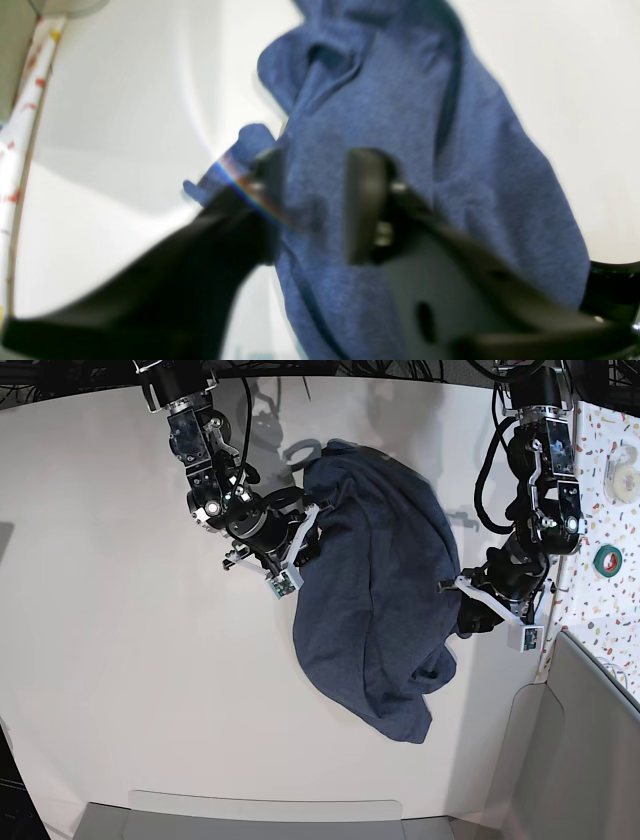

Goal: Layout the t-shirt on the table in an organized manner, then fold the t-shirt properly
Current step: 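Regrasp the shirt with both grippers at new edge points, then pull the shirt edges apart with both grippers to flatten it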

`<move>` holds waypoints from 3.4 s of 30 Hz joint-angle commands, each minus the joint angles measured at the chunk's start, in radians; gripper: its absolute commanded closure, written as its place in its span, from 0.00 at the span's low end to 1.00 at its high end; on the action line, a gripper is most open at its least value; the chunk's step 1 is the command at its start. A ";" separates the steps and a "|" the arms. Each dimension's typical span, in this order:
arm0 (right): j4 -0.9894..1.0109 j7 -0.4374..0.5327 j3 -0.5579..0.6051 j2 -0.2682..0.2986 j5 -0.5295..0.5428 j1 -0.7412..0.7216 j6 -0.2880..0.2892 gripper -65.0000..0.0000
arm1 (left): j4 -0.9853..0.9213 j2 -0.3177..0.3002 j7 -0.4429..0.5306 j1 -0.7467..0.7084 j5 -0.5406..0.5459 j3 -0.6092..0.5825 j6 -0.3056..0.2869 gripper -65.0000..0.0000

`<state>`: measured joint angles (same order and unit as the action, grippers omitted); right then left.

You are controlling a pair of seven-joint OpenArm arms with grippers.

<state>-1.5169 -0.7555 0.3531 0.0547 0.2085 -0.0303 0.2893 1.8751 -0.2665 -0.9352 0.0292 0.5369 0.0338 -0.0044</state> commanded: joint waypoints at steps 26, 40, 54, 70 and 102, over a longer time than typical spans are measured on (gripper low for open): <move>-0.187 -0.032 -0.044 0.089 -0.013 0.003 -0.042 1.00 | -0.369 0.026 -0.029 0.007 0.005 -0.243 0.001 1.00; -0.529 -0.218 -0.317 0.176 -0.013 0.151 -0.066 1.00 | -0.369 -0.063 -0.025 -0.038 0.005 -0.243 0.001 1.00; -0.543 -0.304 -0.314 0.205 0.125 0.318 -0.063 1.00 | -0.371 -0.107 -0.025 -0.039 0.004 -0.249 0.001 1.00; -0.537 -0.336 -0.317 0.257 0.762 0.151 -0.065 0.99 | -0.441 -0.133 -0.023 -0.054 0.004 -0.245 0.001 1.00; 0.103 -0.220 -0.282 -0.043 0.572 -0.170 -0.068 0.22 | -0.401 -0.139 0.032 -0.119 0.009 -0.252 -0.004 1.00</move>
<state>-1.3941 -0.9852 0.0723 0.0124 0.7624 -0.1745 0.2131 1.4876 -0.3943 -0.7795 -0.0620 0.6018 -0.2100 -0.0414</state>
